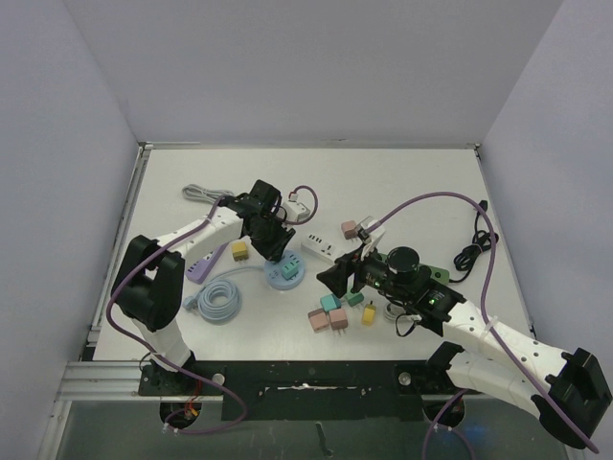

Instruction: Insert the plug

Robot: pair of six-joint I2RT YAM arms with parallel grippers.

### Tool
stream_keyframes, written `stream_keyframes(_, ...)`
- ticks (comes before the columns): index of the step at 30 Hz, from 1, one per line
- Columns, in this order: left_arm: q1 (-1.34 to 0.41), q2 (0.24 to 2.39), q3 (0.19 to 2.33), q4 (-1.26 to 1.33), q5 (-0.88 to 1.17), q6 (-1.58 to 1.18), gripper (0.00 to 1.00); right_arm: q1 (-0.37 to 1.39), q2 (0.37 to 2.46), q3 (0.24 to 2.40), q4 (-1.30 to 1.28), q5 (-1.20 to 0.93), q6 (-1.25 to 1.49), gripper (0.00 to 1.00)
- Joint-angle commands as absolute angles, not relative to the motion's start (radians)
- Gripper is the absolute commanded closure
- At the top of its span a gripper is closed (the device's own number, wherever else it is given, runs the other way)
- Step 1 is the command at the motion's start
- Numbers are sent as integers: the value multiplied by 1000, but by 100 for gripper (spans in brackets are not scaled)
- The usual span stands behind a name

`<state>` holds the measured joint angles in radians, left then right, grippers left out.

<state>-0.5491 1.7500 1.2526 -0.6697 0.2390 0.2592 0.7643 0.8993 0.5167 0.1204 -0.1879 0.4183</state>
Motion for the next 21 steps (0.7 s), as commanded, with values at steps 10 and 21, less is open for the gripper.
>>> stream_keyframes(10,-555,1844,1248,-698,161,280,91,758,878,502,184,-163,430,33)
stream_keyframes(21,-554,1937,1214,-693,115,253,99,757,871,492,176,-153,433,34)
